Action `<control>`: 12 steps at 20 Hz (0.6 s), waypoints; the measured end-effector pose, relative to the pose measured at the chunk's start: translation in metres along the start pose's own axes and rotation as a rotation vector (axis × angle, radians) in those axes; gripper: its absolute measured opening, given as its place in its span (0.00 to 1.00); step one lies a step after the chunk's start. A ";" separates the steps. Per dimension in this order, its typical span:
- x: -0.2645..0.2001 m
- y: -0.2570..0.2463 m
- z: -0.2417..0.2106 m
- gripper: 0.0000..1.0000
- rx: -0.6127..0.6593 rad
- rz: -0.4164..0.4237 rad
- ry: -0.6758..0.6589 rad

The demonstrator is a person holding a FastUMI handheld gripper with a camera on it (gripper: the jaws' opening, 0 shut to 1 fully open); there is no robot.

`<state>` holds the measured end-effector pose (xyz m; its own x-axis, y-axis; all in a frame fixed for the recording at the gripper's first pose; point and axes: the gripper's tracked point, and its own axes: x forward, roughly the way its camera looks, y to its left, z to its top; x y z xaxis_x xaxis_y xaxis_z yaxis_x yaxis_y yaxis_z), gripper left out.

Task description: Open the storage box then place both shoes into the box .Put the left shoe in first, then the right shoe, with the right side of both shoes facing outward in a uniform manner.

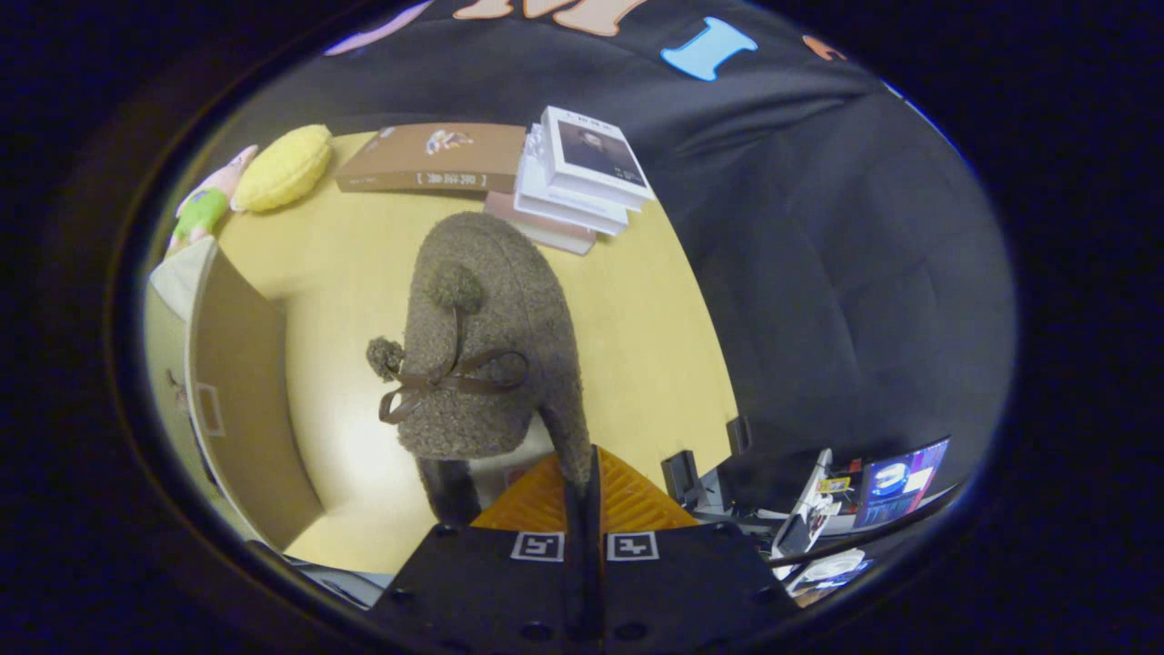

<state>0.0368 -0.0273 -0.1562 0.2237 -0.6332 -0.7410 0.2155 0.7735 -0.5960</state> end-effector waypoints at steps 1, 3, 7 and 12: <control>-0.016 0.007 0.009 0.03 0.000 0.011 -0.024; -0.048 0.024 0.024 0.03 -0.001 0.039 -0.076; -0.107 0.068 0.048 0.03 -0.006 0.119 -0.162; -0.149 0.145 0.048 0.03 -0.014 0.258 -0.186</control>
<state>0.0804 0.1780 -0.1173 0.4391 -0.4088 -0.8000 0.1161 0.9088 -0.4007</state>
